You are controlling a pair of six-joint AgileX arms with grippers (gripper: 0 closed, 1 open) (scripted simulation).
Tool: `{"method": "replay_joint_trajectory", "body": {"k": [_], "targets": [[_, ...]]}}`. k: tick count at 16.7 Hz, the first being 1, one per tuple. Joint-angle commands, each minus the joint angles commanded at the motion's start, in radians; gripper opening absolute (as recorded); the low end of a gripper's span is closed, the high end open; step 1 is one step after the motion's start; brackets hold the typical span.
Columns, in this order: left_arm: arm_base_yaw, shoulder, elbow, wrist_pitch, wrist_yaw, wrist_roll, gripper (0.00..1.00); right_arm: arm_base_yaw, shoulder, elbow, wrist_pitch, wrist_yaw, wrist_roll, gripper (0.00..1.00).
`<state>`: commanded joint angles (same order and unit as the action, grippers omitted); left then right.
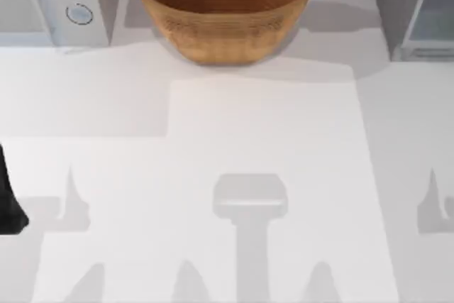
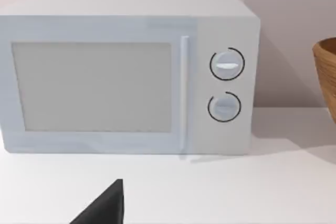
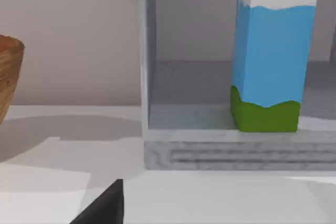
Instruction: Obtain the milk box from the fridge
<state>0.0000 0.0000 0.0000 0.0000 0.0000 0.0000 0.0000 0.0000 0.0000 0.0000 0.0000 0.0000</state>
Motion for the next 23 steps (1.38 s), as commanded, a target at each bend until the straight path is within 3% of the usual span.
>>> {"method": "replay_joint_trajectory", "body": {"k": [4, 7, 23], "targets": [[0.0, 0.0, 0.0, 0.0, 0.0, 0.0, 1.0, -0.012, 0.03, 0.005, 0.031, -0.012, -0.001, 1.0], [0.0, 0.0, 0.0, 0.0, 0.0, 0.0, 1.0, -0.057, 0.155, 0.024, 0.158, -0.056, -0.005, 1.0], [0.0, 0.0, 0.0, 0.0, 0.0, 0.0, 1.0, -0.464, 1.567, 0.152, 1.396, -0.446, 0.014, 1.0]]}}
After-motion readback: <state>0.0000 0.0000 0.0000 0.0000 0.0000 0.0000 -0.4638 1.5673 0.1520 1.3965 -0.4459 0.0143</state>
